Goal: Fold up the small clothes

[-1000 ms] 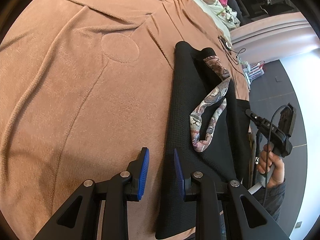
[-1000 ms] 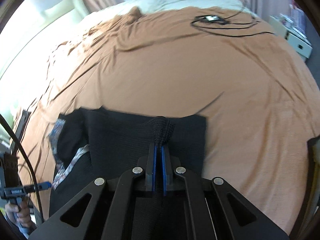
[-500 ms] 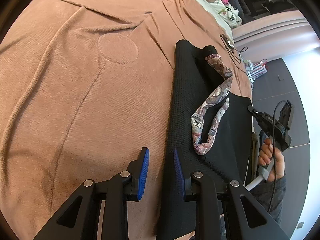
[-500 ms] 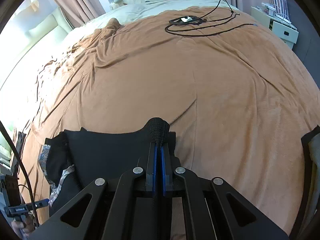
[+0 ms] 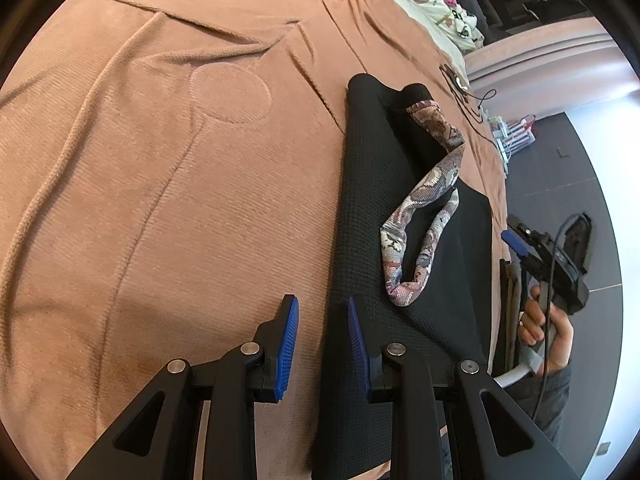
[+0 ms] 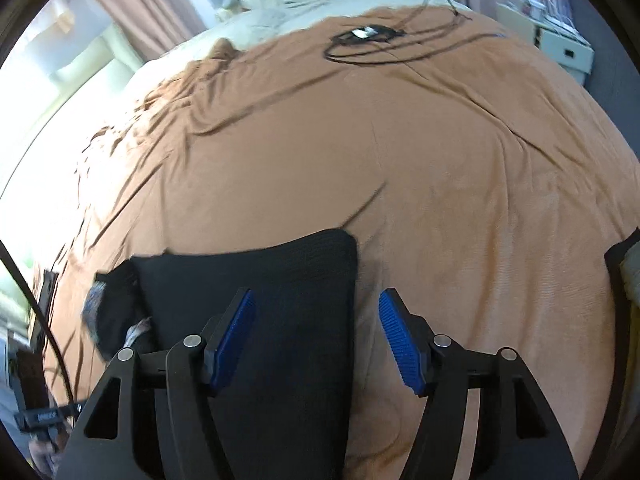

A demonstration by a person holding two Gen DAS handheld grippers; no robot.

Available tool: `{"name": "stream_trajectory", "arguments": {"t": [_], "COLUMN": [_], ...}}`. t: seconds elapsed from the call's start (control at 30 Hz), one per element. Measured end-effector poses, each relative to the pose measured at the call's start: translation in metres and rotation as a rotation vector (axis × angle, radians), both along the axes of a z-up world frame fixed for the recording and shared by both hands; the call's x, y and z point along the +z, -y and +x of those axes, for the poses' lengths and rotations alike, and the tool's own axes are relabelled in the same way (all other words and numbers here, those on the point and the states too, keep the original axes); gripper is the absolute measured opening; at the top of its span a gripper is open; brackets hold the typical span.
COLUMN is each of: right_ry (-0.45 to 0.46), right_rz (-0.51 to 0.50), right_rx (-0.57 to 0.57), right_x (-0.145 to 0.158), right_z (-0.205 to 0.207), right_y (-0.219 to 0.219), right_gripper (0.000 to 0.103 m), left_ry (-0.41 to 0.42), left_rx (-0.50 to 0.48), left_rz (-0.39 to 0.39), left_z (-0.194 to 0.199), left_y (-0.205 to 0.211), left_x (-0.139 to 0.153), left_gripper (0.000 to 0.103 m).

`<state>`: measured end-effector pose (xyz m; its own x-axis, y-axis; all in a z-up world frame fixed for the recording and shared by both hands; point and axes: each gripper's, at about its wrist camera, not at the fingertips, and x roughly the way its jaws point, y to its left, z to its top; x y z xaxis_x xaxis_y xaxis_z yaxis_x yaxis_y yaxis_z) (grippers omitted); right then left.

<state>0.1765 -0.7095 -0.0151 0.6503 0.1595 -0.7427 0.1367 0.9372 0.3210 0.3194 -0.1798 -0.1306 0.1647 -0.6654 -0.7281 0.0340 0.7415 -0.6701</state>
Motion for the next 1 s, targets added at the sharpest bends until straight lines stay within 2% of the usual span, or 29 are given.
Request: {"name": "stream_trajectory", "arguments": {"t": [0.2,0.37,0.5,0.63,0.87,0.93,1.0], "right_ry": [0.044,0.032,0.012,0.002,0.001,0.003,0.002], "right_rz": [-0.035,-0.068,-0.042,-0.02,-0.014,-0.001,0.009], "right_rx": [0.136,0.213,0.213,0.192,0.137,0.122,0.104], "right_x": [0.015,0.012,0.006,-0.003,-0.014,-0.017,-0.021], "right_z": [-0.033,-0.056,-0.071,-0.093,-0.14,-0.15,-0.161], "right_y": [-0.028,-0.043,-0.04,-0.033,-0.034,-0.032,-0.029], "right_gripper": [0.063,0.063,0.063,0.063,0.063,0.063,0.063], "left_ry": [0.02,0.035,0.039,0.03,0.031,0.046,0.065], "left_rx": [-0.011,-0.032,-0.067,-0.083,-0.124,-0.14,-0.156], "left_rz": [-0.015,-0.048,-0.05,-0.046,0.013,0.028,0.041], "left_z": [0.0,0.002,0.003,0.004,0.016,0.019,0.022], "left_y": [0.006,0.013,0.026,0.037,0.061,0.069,0.075], "left_x": [0.007,0.016,0.02,0.018,0.012,0.016,0.021], "left_gripper": [0.026,0.026,0.028,0.04,0.041,0.035,0.015]}}
